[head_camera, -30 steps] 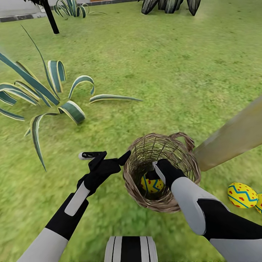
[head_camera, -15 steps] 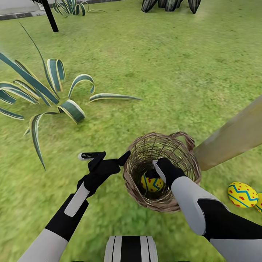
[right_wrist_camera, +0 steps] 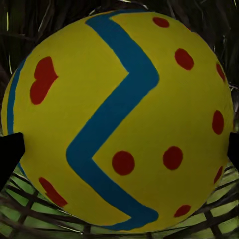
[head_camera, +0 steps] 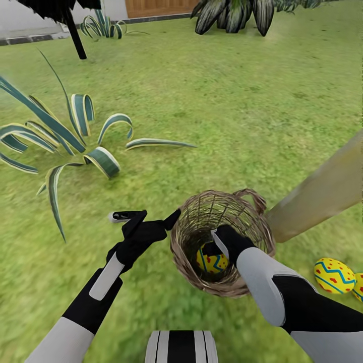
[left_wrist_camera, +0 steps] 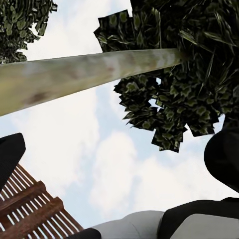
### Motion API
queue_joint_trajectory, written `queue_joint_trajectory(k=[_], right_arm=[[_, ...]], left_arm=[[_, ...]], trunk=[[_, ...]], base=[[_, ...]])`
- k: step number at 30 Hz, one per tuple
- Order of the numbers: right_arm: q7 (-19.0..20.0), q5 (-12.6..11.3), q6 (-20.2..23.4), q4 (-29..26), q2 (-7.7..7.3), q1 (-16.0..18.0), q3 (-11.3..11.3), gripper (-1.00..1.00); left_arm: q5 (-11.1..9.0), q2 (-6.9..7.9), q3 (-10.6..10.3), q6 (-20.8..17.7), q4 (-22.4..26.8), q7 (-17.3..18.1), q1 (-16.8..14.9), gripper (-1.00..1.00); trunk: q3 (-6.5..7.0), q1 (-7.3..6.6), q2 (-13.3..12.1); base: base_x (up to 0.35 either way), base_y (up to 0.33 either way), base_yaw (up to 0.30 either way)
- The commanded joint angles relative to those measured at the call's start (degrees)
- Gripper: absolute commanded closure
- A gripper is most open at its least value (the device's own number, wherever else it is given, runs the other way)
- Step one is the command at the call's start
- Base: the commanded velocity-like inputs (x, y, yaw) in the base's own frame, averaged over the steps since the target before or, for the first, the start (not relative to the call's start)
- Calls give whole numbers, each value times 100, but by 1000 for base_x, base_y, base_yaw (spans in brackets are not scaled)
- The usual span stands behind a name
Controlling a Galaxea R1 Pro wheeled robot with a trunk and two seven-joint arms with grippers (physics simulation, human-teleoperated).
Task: Take the three Easter eggs out of the wicker basket on the lawn in the garden, then place them on the lawn next to a single tree (choose any tree) so that all three eggs are next to the same tree and none are left in the basket.
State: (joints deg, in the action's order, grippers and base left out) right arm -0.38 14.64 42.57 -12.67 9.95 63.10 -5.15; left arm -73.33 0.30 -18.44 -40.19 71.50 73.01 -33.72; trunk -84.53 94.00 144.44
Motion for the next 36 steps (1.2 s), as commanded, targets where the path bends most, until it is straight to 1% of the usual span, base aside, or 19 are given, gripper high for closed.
queue_joint_trajectory(k=[1, 28, 29, 31, 33, 36], right_arm=[[-6, 39, 23, -3, 5, 1, -48, 100], [21, 40, 32, 3, -10, 5, -57, 100], [29, 51, 116, -8, -10, 6, -57, 100], [58, 65, 520, -71, -10, 3, -62, 100], [160, 65, 638, -153, -16, 1, -65, 100], [662, 73, 679, -185, -29, 4, -65, 100]], left_arm=[[-41, 4, -11, -59, 2, 3, -3, -100], [-33, -4, -11, -59, 4, -1, -3, -100], [-29, -4, -11, -59, 4, -3, -3, -100], [-16, -4, -11, -59, 3, -5, -3, -100], [-10, -4, -11, -59, 4, -6, -3, -100], [-6, -4, -11, -59, -3, -6, -3, -100]], trunk=[[19, -3, 0], [618, -73, -36], [640, -75, -38], [684, -80, -40], [728, -86, -43], [795, -93, -47]], base=[[0, 0, 0], [0, 0, 0], [0, 0, 0], [0, 0, 0], [0, 0, 0], [0, 0, 0]])
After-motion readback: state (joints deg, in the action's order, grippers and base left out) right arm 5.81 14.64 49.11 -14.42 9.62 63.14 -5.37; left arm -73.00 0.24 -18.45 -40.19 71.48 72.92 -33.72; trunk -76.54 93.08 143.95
